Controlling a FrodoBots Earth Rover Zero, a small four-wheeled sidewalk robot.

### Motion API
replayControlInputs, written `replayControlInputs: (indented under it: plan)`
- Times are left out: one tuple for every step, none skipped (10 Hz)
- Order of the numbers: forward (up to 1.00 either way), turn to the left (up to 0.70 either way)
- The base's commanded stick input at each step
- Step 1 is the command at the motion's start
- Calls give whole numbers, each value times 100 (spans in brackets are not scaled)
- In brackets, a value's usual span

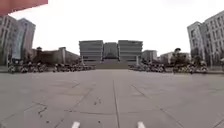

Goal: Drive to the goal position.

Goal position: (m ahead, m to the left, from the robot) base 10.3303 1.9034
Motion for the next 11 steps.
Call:
replayControlInputs:
  plan:
    - [60,0]
    - [60,0]
    - [60,0]
    - [60,0]
    - [60,0]
    - [60,0]
    - [60,0]
    - [60,0]
    - [60,0]
    - [60,0]
    - [60,0]
